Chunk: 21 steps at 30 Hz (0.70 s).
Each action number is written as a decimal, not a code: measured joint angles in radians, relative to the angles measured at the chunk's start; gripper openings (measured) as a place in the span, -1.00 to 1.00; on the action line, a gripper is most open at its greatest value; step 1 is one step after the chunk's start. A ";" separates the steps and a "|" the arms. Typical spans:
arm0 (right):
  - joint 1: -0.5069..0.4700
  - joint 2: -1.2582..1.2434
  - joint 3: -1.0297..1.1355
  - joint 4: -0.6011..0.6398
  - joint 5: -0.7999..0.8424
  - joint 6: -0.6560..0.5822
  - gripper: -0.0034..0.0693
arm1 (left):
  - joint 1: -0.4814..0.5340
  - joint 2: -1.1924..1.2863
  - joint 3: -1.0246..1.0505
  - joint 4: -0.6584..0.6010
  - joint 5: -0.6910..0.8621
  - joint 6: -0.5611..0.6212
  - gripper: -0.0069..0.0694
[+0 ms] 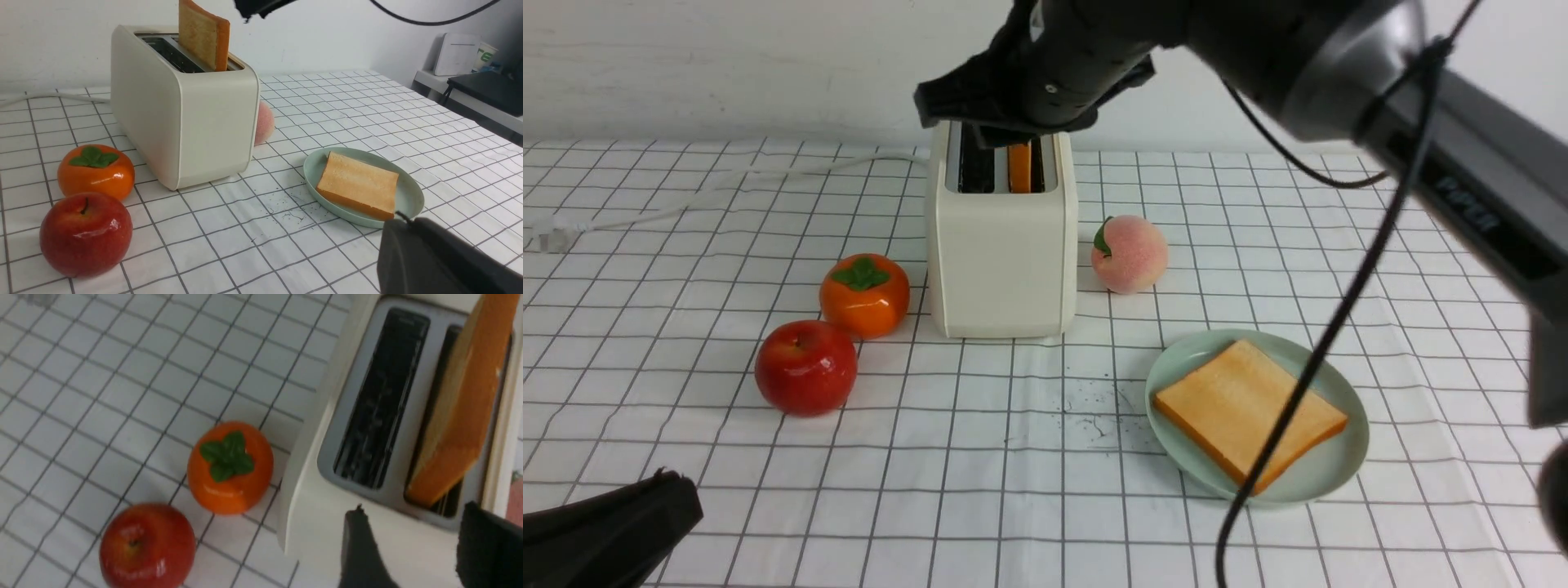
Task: Take toasted bread from bread machine on white checkered table place on plate.
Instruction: 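Grasp the toast slice in the toaster and pull it up out of the slot with the right gripper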
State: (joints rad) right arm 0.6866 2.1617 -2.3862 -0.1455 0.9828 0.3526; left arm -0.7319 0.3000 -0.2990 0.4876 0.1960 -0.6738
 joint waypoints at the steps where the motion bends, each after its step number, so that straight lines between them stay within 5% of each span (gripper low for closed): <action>1: -0.004 0.016 -0.011 -0.006 -0.019 0.007 0.14 | 0.000 0.000 0.000 0.000 0.000 0.000 -0.85; 6: -0.050 0.082 -0.024 -0.065 -0.173 0.083 0.43 | 0.000 0.000 0.000 0.000 0.000 -0.001 -0.85; 21: -0.110 0.169 -0.029 -0.079 -0.299 0.149 0.15 | 0.000 0.000 0.000 0.000 -0.001 -0.002 -0.82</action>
State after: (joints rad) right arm 0.5763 2.3307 -2.4150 -0.2244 0.6835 0.5013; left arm -0.7319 0.3000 -0.2990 0.4876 0.1952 -0.6760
